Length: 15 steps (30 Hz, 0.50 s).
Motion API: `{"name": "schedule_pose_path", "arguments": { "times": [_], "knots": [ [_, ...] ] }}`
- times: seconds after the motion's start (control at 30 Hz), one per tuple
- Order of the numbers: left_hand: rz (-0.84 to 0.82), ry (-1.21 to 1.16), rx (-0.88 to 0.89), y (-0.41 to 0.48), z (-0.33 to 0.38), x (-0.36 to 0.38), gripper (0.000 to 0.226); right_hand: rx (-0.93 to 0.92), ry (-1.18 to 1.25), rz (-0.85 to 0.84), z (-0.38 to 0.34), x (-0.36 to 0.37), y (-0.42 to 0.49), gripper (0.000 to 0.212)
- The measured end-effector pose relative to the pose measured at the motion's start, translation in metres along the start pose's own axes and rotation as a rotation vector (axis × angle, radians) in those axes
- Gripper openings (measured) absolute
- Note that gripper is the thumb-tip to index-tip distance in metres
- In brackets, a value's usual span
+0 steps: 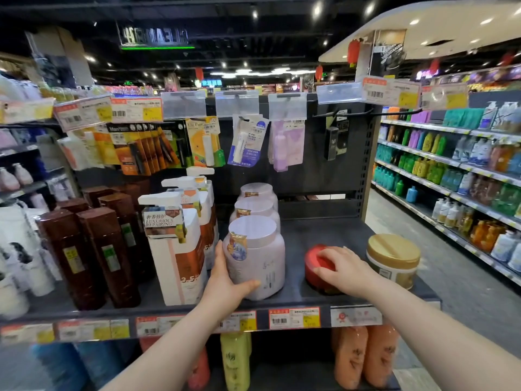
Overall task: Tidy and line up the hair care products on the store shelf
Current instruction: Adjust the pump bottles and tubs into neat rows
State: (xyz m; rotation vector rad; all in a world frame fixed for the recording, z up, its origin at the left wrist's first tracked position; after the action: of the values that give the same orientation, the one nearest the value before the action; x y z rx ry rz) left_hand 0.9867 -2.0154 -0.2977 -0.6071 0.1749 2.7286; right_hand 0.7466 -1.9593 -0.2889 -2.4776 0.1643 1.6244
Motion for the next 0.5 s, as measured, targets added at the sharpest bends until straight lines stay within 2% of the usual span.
{"name": "schedule_pose_path", "arguments": {
  "times": [0.2, 0.3, 0.4, 0.5],
  "knots": [
    [0.024, 0.030, -0.047, 0.004, -0.002, 0.000, 0.119, 0.062, -0.046, -0.014, -0.005, -0.003, 0.005, 0.044],
    [0.071, 0.046, -0.055, 0.000, 0.001, -0.001, 0.121, 0.029, -0.025, -0.004, -0.013, -0.009, 0.002, 0.042],
    [0.078, 0.072, -0.034, -0.005, 0.003, -0.001, 0.120, -0.111, 0.046, 0.070, -0.038, -0.013, -0.003, 0.035],
    [0.095, 0.109, -0.011, -0.012, 0.006, -0.005, 0.112, -0.312, 0.122, 0.101, -0.070, -0.011, -0.013, 0.017]
  ]
}}
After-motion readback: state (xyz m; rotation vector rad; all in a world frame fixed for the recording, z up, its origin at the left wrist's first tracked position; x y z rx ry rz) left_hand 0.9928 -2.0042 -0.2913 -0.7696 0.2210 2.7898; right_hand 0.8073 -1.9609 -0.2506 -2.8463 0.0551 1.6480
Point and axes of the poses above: each hand's wrist, its own y-axis towards the middle knuckle, its own x-axis out of the palm, z = x × y, the point moved 7 cm from there along y, towards the middle knuckle, and after that the axes turned 6 degrees about -z, right-handed, at the moved point
